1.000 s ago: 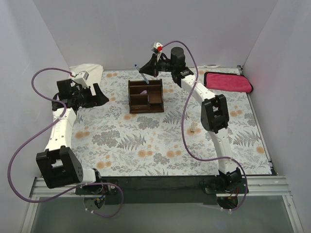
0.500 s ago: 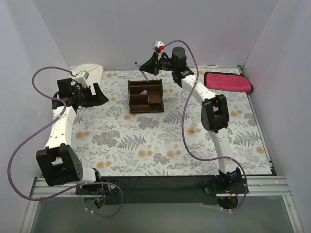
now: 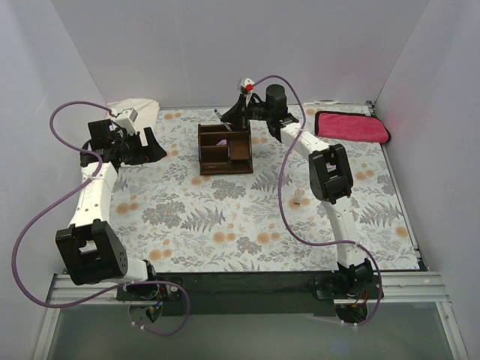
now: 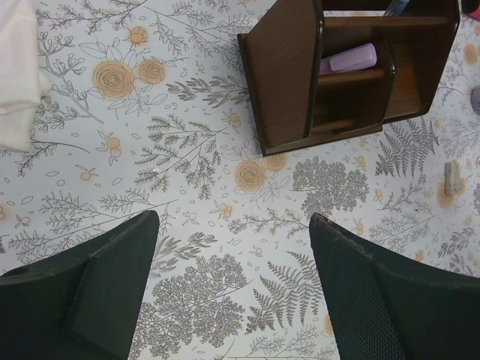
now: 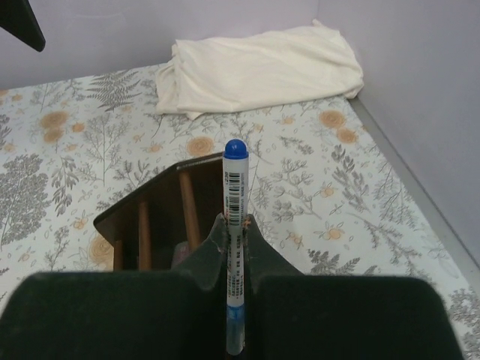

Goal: Sort the stationery into containers
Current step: Place the pen in the storage box, then pick up the stationery from the center of the board.

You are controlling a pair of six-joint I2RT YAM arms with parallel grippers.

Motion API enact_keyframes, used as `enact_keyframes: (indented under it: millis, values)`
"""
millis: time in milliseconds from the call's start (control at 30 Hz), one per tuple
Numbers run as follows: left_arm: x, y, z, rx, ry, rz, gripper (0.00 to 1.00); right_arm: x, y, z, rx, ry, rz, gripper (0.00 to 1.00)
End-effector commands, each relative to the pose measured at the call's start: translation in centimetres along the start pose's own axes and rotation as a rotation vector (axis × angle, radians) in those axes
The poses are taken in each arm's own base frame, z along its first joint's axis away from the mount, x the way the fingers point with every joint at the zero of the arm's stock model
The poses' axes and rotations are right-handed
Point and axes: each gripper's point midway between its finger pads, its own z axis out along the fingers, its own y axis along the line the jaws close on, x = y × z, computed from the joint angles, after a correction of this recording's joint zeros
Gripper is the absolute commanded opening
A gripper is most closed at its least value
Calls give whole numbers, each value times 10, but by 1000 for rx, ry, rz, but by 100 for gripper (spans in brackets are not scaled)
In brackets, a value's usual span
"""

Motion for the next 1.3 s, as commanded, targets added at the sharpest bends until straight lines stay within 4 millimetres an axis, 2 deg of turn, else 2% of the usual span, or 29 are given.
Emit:
enact_keyframes:
  millis: [0, 133, 267, 367, 433, 467, 500, 533, 567, 600, 633, 700, 733, 767, 833, 867, 1067, 1267]
  values:
    - [-12, -2, -1, 7, -20, 23, 80, 1, 8, -5, -9, 8, -12, 19]
    - [-16, -3, 4, 21, -35, 27, 80, 2, 8, -15, 28, 42, -13, 45]
    - [-19, -3, 9, 41, -51, 23, 80, -29, -6, -35, 129, 44, -38, 50]
    - [-26, -3, 12, 49, -78, 26, 80, -53, -28, -64, 253, 47, -21, 51]
    - [-30, -4, 13, 53, -95, 29, 80, -72, -48, -91, 336, 45, -13, 52]
    - [-31, -4, 13, 52, -99, 31, 80, -67, -58, -105, 394, 89, 24, 52]
    - [-31, -3, 13, 51, -102, 29, 80, -66, -72, -125, 446, 120, 12, 52]
    - [-31, -4, 13, 53, -105, 31, 80, -68, -78, -135, 476, 148, -13, 51]
    - [-31, -4, 12, 53, -105, 31, 80, -60, -89, -149, 545, 202, -27, 51]
    - [-31, -4, 12, 53, -105, 34, 80, -35, -89, -165, 593, 312, 26, 51]
    - [-31, -4, 12, 52, -105, 36, 80, -28, -98, -178, 629, 378, -25, 51]
    - [-33, -5, 11, 54, -110, 40, 80, 4, -98, -202, 685, 522, 15, 51]
    - [-32, -6, 10, 54, -108, 40, 80, 23, -99, -209, 697, 586, 38, 51]
    - [-32, -6, 10, 55, -109, 41, 80, 21, -103, -216, 729, 615, 36, 51]
    - [-31, -7, 9, 59, -106, 38, 80, 49, -95, -224, 728, 708, 116, 51]
    - [-29, -7, 9, 63, -102, 39, 80, 52, -96, -230, 759, 728, 133, 51]
    - [-20, -7, 11, 71, -80, 20, 80, 98, -78, -248, 779, 857, 236, 53]
    - [-18, -9, 12, 79, -75, -7, 80, 108, -91, -251, 821, 876, 235, 59]
